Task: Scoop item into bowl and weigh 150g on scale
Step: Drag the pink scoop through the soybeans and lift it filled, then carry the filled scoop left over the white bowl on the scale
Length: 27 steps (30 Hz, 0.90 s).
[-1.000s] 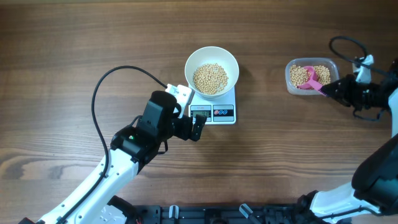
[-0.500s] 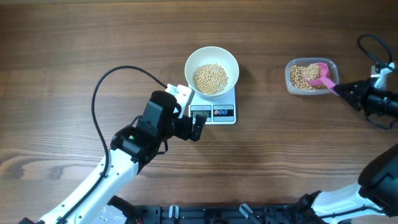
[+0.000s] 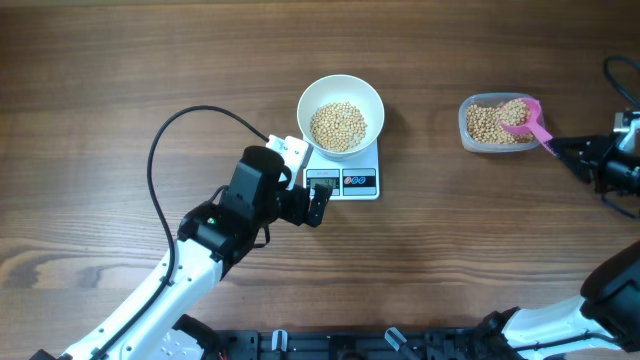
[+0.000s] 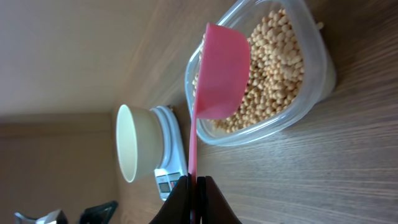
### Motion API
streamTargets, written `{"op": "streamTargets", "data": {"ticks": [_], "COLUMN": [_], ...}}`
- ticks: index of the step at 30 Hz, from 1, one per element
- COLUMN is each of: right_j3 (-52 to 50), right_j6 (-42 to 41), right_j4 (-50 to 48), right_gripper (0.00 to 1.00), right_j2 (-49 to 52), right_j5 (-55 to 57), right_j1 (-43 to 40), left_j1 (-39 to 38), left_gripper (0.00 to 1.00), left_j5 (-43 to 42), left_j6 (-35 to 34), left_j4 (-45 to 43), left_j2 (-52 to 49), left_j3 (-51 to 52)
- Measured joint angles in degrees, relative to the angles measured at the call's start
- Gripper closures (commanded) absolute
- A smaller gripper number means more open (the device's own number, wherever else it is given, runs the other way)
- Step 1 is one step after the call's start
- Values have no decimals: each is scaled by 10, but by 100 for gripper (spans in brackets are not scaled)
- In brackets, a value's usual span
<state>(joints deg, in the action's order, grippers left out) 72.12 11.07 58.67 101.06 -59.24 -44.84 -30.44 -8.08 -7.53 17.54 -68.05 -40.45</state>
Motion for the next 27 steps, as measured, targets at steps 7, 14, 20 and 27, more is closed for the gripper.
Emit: {"op": "streamTargets", "data": {"ticks": [7, 14, 20, 27], "right_j3": [0, 0, 0, 0], "right_j6": [21, 23, 23, 23], "right_j4": [20, 21, 26, 41], "right_gripper": [96, 96, 96, 96], "right_j2": [0, 0, 0, 0], "right_j5": [-8, -48, -83, -155], "right_j1": [-1, -1, -1, 1], "left_j1": [0, 0, 0, 0], "left_gripper": [0, 0, 0, 0], "left_j5": [0, 0, 0, 0], "left_j6": [0, 0, 0, 0], "left_j4": [0, 0, 0, 0], "left_j2": [0, 0, 0, 0], "left_j3": [0, 0, 0, 0]}}
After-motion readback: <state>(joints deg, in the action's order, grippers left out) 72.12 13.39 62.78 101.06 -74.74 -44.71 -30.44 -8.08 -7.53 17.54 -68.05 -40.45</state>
